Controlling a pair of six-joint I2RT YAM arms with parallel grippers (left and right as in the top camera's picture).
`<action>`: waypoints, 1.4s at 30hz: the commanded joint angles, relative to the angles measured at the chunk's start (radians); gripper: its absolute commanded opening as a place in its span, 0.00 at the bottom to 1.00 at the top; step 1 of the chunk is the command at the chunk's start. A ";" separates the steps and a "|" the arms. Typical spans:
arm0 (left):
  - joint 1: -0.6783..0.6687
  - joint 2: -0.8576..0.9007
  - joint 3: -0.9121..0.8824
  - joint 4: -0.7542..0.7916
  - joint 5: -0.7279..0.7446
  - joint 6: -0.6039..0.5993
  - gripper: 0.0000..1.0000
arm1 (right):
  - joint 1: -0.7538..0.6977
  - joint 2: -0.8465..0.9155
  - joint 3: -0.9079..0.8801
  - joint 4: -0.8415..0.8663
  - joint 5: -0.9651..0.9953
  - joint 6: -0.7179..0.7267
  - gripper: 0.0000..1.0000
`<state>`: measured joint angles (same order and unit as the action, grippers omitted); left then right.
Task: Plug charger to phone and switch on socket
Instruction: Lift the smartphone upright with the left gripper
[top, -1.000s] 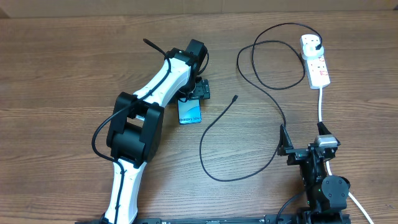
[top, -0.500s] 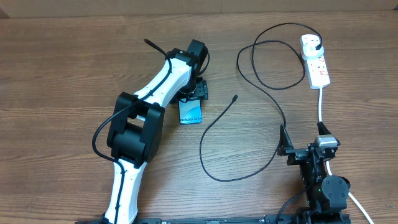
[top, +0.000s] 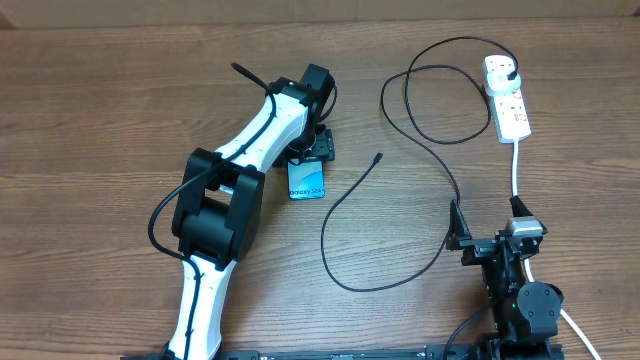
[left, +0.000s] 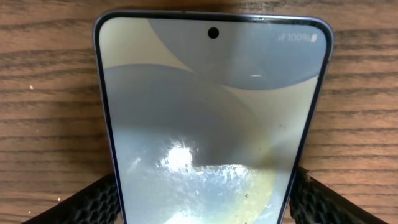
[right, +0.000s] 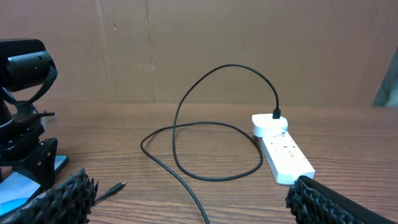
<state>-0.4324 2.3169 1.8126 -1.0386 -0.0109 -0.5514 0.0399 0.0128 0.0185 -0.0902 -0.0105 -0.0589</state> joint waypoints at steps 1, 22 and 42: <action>-0.015 0.132 -0.083 -0.026 0.011 -0.013 0.78 | 0.004 -0.010 -0.010 0.006 0.010 0.003 1.00; -0.011 0.103 -0.034 -0.074 0.023 -0.014 0.71 | 0.004 -0.010 -0.010 0.006 0.010 0.003 1.00; 0.008 0.102 0.065 -0.167 0.070 -0.013 0.67 | 0.004 -0.010 -0.010 0.006 0.010 0.003 1.00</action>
<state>-0.4286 2.3508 1.8881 -1.1938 0.0639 -0.5552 0.0399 0.0128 0.0185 -0.0898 -0.0105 -0.0589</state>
